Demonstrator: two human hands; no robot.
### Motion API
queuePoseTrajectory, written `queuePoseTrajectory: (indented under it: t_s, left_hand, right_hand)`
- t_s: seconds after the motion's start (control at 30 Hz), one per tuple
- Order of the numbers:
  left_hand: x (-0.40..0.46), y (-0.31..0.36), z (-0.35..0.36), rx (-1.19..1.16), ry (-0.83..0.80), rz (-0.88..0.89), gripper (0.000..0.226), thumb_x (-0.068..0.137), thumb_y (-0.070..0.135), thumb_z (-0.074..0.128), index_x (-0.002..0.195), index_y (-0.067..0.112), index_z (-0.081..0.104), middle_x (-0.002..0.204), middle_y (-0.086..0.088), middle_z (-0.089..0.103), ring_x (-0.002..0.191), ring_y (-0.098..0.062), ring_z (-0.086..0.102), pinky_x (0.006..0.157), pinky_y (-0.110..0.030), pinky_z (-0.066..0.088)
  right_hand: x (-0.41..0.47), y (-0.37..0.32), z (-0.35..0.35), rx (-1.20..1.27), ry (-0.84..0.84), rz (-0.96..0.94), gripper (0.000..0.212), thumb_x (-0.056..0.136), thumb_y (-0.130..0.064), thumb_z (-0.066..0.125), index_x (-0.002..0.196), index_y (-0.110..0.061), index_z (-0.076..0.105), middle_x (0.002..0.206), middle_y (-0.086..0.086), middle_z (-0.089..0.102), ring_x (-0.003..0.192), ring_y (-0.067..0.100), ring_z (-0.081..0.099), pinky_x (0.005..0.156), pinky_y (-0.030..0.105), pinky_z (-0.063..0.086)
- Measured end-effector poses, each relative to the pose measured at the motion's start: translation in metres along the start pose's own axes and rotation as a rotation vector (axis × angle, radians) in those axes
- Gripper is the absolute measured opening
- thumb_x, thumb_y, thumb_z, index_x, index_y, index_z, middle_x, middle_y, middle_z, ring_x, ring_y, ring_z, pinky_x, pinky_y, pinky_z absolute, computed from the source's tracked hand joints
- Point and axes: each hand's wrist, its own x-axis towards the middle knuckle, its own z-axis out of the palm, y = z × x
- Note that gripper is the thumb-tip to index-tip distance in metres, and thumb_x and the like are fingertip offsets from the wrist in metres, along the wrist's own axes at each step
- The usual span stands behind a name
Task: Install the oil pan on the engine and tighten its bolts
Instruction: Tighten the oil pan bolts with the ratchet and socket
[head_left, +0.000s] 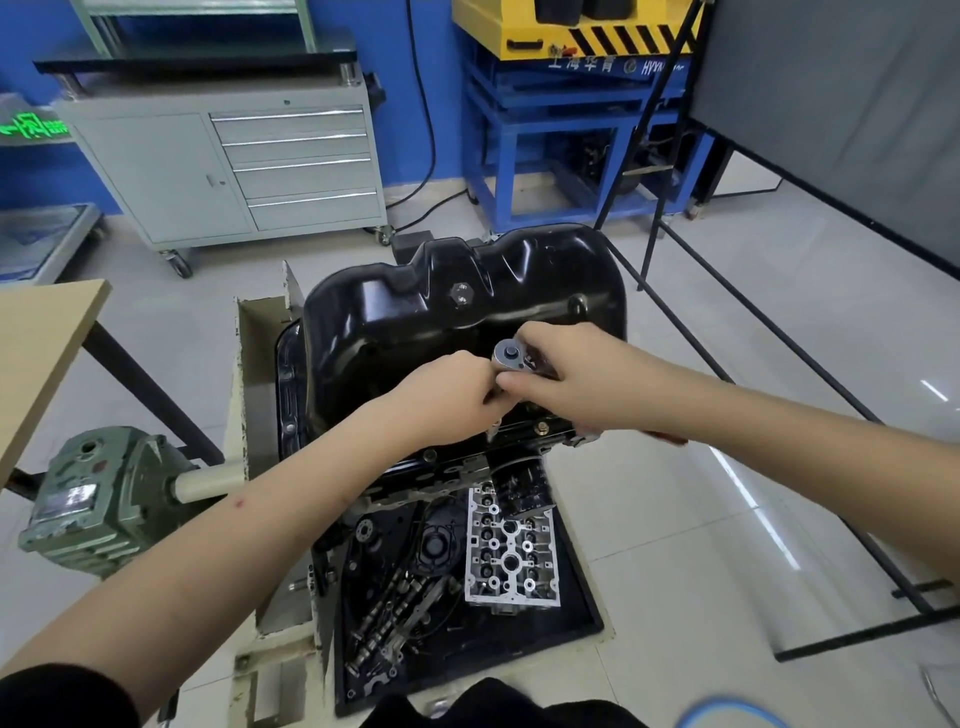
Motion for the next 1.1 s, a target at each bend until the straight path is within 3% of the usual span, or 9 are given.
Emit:
queuePoseTrajectory:
  t_s: [0.17, 0.27, 0.37, 0.53, 0.63, 0.7, 0.83, 0.93, 1.1]
  left_hand:
    - [0.003, 0.008, 0.001, 0.066, -0.046, 0.010, 0.034, 0.093, 0.028, 0.040, 0.059, 0.024, 0.035, 0.054, 0.010, 0.042, 0.049, -0.007, 0.041, 0.045, -0.020, 0.030]
    - [0.005, 0.012, 0.000, 0.087, -0.067, -0.001, 0.026, 0.090, 0.023, 0.042, 0.066, 0.017, 0.048, 0.062, 0.004, 0.050, 0.059, -0.018, 0.051, 0.049, -0.024, 0.036]
    - [0.001, 0.008, -0.005, 0.017, -0.085, -0.015, 0.022, 0.091, 0.022, 0.042, 0.090, 0.008, 0.059, 0.082, -0.007, 0.062, 0.074, -0.025, 0.058, 0.063, -0.031, 0.045]
    - [0.001, 0.005, -0.001, 0.074, -0.094, 0.070, 0.029, 0.096, 0.030, 0.037, 0.079, 0.013, 0.052, 0.068, 0.000, 0.054, 0.059, -0.016, 0.049, 0.059, -0.028, 0.041]
    - [0.004, 0.004, -0.001, 0.062, -0.074, 0.058, 0.033, 0.096, 0.033, 0.037, 0.068, 0.018, 0.045, 0.055, 0.009, 0.047, 0.050, -0.004, 0.042, 0.047, -0.019, 0.030]
    - [0.003, 0.002, -0.002, 0.042, -0.070, 0.050, 0.032, 0.093, 0.033, 0.040, 0.068, 0.016, 0.048, 0.056, 0.008, 0.048, 0.052, -0.009, 0.047, 0.049, -0.020, 0.033]
    - [0.000, 0.002, -0.005, 0.021, -0.090, 0.033, 0.021, 0.090, 0.029, 0.043, 0.075, 0.015, 0.047, 0.061, 0.006, 0.046, 0.059, -0.015, 0.047, 0.054, -0.026, 0.037]
    - [0.001, 0.003, -0.004, 0.005, -0.074, 0.005, 0.026, 0.092, 0.030, 0.042, 0.074, 0.012, 0.049, 0.058, 0.006, 0.045, 0.054, -0.013, 0.045, 0.048, -0.024, 0.035]
    - [0.003, 0.010, 0.000, 0.091, -0.118, 0.013, 0.033, 0.091, 0.022, 0.041, 0.059, 0.014, 0.039, 0.057, 0.004, 0.039, 0.060, -0.021, 0.045, 0.046, -0.024, 0.031]
  right_hand:
    - [-0.018, -0.010, 0.030, 1.306, 0.042, 0.360, 0.007, 0.096, -0.020, 0.046, 0.102, -0.018, 0.048, 0.039, -0.011, 0.033, 0.031, 0.003, 0.028, 0.032, 0.014, 0.025]
    - [-0.019, -0.017, 0.042, 1.545, 0.097, 0.388, 0.003, 0.096, -0.018, 0.045, 0.096, -0.018, 0.048, 0.040, -0.009, 0.035, 0.032, 0.003, 0.030, 0.033, 0.013, 0.027]
    - [-0.015, -0.009, 0.026, 1.127, -0.038, 0.258, 0.011, 0.093, -0.015, 0.051, 0.104, -0.018, 0.052, 0.046, -0.008, 0.044, 0.037, 0.006, 0.042, 0.038, 0.018, 0.037]
    - [-0.001, 0.011, -0.029, -0.387, -0.114, -0.281, 0.033, 0.087, -0.029, 0.058, 0.120, -0.027, 0.053, 0.092, -0.008, 0.060, 0.082, 0.009, 0.051, 0.072, 0.024, 0.041]
    - [0.001, 0.005, -0.028, -0.586, -0.021, -0.278, 0.032, 0.090, -0.033, 0.050, 0.122, -0.030, 0.048, 0.098, -0.003, 0.060, 0.096, 0.019, 0.053, 0.069, 0.031, 0.039]
    - [-0.002, 0.005, -0.015, -0.551, 0.059, -0.234, 0.031, 0.089, -0.042, 0.049, 0.114, -0.025, 0.049, 0.086, -0.004, 0.059, 0.087, 0.023, 0.057, 0.063, 0.029, 0.036]
    - [-0.004, -0.001, 0.002, -0.059, 0.035, -0.001, 0.029, 0.088, -0.042, 0.050, 0.074, -0.018, 0.043, 0.056, -0.008, 0.050, 0.049, 0.011, 0.054, 0.045, 0.022, 0.040]
    - [-0.007, -0.002, 0.010, 0.278, -0.011, 0.166, 0.029, 0.090, -0.037, 0.050, 0.073, -0.016, 0.040, 0.034, -0.006, 0.047, 0.030, 0.007, 0.047, 0.036, 0.018, 0.041]
    - [-0.019, -0.017, 0.037, 1.475, 0.082, 0.456, 0.030, 0.091, -0.020, 0.054, 0.068, -0.015, 0.036, 0.038, -0.008, 0.030, 0.029, 0.003, 0.025, 0.030, 0.013, 0.024]
